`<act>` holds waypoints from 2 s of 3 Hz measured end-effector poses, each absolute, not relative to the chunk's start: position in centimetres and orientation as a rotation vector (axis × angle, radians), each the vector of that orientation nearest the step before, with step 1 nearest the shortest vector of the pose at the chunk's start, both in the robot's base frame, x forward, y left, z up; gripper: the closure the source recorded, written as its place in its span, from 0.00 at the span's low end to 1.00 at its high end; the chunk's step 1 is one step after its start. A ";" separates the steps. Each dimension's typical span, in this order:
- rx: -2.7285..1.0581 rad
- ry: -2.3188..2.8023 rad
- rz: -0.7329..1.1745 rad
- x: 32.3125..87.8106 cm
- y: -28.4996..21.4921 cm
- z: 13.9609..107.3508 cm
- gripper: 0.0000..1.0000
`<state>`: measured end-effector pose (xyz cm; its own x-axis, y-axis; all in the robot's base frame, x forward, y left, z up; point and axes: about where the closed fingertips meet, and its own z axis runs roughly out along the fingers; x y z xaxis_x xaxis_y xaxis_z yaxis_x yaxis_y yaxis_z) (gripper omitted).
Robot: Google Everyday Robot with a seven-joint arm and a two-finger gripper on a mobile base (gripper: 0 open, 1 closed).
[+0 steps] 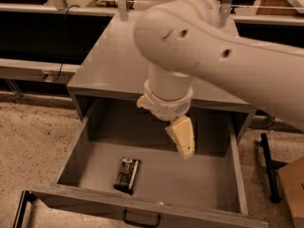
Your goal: Pick rxbar chocolate from top drawer and place on counter
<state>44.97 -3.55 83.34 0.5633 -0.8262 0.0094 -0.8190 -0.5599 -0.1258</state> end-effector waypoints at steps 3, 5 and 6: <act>-2.920 1.064 -0.177 46.4 2.5 74.9 0.00; -2.982 0.834 -0.258 45.6 2.4 73.2 0.00; -2.979 0.498 -0.452 44.9 5.4 72.4 0.00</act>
Offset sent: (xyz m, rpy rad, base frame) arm 0.0161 0.1031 -0.1371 -0.0823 -0.0361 0.4522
